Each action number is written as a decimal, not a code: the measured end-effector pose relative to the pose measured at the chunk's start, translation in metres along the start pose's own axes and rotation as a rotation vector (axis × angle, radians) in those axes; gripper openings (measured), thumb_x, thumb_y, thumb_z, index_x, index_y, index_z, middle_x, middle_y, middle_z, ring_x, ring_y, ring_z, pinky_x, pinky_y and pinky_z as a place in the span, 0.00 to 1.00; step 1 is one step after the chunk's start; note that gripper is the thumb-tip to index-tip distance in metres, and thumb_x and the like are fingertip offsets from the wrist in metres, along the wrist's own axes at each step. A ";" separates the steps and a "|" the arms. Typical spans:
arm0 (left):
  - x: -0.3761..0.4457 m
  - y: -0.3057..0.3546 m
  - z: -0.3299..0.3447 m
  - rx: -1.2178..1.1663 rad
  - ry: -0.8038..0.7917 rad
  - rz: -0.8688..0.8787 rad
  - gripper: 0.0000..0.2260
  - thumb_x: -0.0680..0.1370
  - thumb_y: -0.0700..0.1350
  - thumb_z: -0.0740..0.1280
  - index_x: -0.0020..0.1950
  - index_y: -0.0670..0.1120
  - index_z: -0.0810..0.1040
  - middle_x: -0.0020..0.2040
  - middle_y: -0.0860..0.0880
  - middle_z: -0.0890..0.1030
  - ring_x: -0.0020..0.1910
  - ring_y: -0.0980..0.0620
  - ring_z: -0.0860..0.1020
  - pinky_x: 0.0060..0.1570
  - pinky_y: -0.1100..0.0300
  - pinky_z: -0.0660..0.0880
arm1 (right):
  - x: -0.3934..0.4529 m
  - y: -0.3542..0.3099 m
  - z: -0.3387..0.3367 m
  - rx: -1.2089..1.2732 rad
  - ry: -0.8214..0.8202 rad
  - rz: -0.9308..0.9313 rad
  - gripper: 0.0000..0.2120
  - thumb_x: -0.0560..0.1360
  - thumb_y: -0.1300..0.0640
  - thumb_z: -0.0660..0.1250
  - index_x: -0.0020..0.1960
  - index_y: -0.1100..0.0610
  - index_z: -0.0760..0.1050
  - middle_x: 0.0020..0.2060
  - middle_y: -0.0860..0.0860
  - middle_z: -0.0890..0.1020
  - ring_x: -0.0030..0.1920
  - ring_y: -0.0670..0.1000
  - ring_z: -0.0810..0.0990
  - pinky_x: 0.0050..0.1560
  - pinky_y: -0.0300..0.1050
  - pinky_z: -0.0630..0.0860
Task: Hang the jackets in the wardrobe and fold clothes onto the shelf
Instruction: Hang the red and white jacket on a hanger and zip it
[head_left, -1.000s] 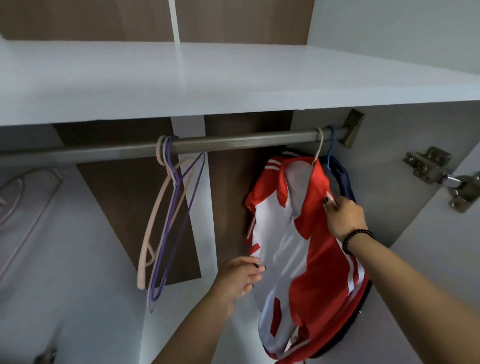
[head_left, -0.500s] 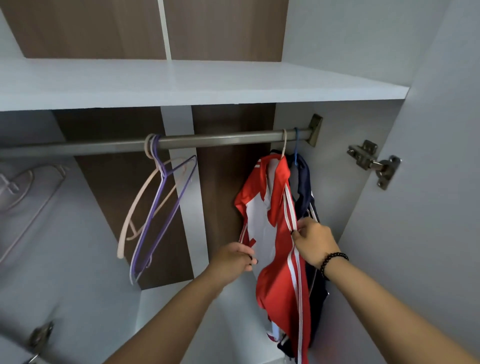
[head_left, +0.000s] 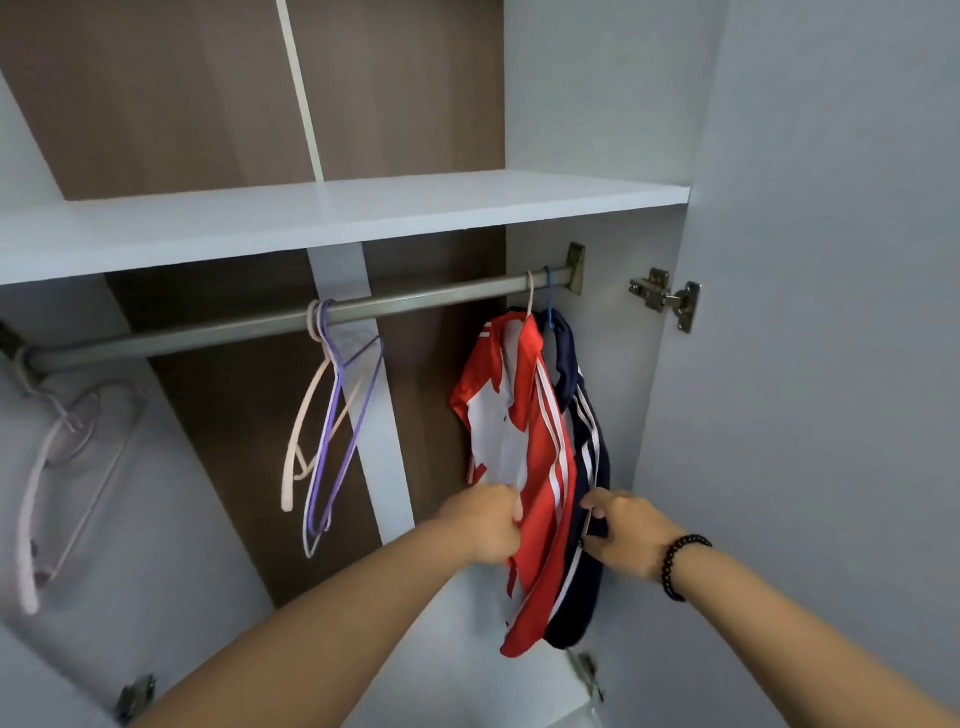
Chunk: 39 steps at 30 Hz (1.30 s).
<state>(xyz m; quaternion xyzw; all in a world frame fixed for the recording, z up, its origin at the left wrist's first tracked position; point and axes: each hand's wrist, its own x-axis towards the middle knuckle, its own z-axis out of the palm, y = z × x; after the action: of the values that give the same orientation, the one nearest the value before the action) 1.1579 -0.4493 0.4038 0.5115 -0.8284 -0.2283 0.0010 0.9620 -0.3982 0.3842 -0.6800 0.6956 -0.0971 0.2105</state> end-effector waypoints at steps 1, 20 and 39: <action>-0.009 0.001 0.002 0.028 -0.024 0.022 0.12 0.75 0.40 0.63 0.58 0.45 0.77 0.56 0.47 0.79 0.54 0.46 0.78 0.55 0.50 0.78 | -0.014 -0.003 0.003 0.009 0.015 0.022 0.26 0.76 0.52 0.65 0.71 0.54 0.63 0.63 0.53 0.72 0.62 0.52 0.73 0.60 0.38 0.69; -0.154 0.125 0.131 0.066 -0.216 0.455 0.08 0.77 0.44 0.59 0.52 0.46 0.76 0.55 0.48 0.80 0.55 0.45 0.77 0.55 0.51 0.76 | -0.305 0.034 0.063 0.049 0.131 0.528 0.22 0.78 0.51 0.64 0.70 0.53 0.66 0.65 0.52 0.72 0.61 0.53 0.74 0.61 0.44 0.73; -0.262 0.392 0.309 0.054 -0.444 0.659 0.12 0.78 0.47 0.62 0.61 0.50 0.74 0.60 0.50 0.77 0.58 0.49 0.76 0.59 0.51 0.74 | -0.598 0.218 0.064 0.234 0.206 0.902 0.27 0.77 0.49 0.64 0.72 0.54 0.58 0.64 0.53 0.73 0.60 0.53 0.74 0.58 0.44 0.72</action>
<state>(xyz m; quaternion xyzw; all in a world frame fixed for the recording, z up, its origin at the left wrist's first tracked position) 0.8781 0.0360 0.3363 0.1562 -0.9339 -0.2990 -0.1182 0.7842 0.2136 0.3310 -0.2689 0.9230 -0.1406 0.2366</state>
